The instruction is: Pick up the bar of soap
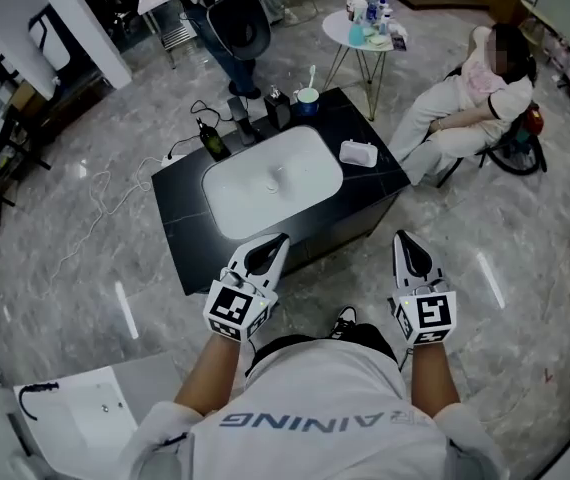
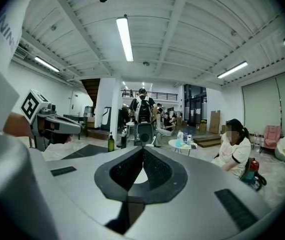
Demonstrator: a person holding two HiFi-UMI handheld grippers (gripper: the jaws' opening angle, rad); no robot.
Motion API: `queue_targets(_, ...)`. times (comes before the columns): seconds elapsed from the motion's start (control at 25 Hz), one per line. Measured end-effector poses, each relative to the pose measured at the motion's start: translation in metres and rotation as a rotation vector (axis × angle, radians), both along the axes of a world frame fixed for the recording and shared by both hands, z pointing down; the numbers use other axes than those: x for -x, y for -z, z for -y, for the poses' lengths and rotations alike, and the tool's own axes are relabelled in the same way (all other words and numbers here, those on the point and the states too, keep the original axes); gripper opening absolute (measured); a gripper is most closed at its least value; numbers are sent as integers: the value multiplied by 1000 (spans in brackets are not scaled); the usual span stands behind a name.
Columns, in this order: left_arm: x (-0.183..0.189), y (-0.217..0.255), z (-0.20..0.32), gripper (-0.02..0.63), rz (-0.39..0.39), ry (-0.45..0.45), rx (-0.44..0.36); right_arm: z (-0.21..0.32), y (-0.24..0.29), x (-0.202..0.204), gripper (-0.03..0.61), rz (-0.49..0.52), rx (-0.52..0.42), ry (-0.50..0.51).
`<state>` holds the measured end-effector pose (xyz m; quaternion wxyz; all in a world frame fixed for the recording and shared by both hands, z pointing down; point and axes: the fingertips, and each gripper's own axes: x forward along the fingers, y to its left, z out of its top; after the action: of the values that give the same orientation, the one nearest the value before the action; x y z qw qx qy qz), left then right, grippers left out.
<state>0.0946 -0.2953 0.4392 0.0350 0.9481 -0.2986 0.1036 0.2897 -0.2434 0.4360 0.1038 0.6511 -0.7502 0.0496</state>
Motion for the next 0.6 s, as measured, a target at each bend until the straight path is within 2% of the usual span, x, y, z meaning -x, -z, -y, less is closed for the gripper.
queue_targets(0.16, -53, -2, 15, 5, -7, 22, 12, 8, -12, -54, 14, 13, 33, 9)
queue_targets(0.32, -87, -2, 28, 5, 6, 22, 23, 18, -16, -96, 14, 32, 33, -6)
queue_targets(0.6, -109, -5, 46, 5, 39, 18, 23, 31, -32, -114, 14, 65, 56, -7)
